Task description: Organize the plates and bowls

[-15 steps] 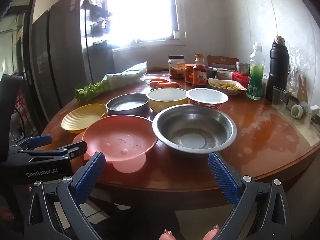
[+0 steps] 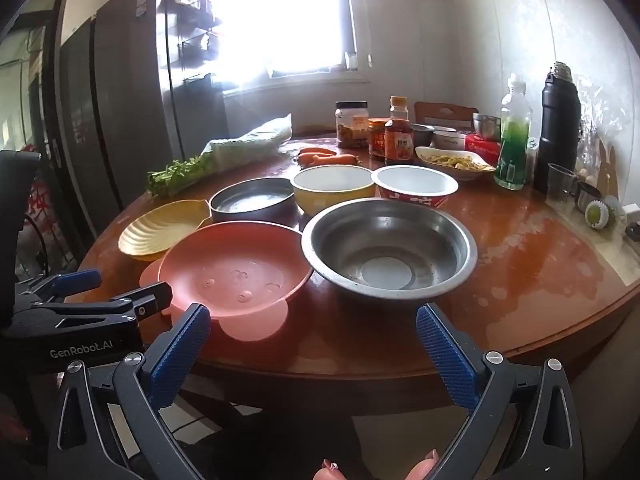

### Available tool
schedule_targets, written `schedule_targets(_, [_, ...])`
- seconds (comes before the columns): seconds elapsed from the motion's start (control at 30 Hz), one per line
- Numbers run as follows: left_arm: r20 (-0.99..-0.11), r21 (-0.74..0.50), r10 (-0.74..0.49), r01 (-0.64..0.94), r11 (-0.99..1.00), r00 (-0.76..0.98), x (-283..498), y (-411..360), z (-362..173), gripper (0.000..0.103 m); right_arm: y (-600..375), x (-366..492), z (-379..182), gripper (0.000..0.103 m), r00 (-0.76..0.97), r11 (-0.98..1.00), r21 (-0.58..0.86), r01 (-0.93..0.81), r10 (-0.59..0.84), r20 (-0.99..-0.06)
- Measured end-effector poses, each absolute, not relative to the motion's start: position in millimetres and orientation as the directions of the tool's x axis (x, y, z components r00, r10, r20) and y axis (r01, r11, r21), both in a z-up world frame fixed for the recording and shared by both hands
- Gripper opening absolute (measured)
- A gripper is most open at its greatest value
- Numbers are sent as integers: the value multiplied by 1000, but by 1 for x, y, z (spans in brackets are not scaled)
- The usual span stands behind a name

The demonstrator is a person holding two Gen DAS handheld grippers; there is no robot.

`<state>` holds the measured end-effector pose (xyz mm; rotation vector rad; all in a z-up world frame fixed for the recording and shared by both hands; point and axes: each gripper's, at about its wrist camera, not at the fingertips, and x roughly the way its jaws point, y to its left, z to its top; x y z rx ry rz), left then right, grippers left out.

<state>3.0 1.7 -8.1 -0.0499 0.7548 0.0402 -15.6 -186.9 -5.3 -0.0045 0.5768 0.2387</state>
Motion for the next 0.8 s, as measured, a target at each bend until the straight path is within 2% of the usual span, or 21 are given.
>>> schedule_targets(0.8, [-678, -30, 25, -62, 998, 734, -2, -1, -4, 102, -189, -11, -9, 103, 797, 975, 52, -216, 207, -567])
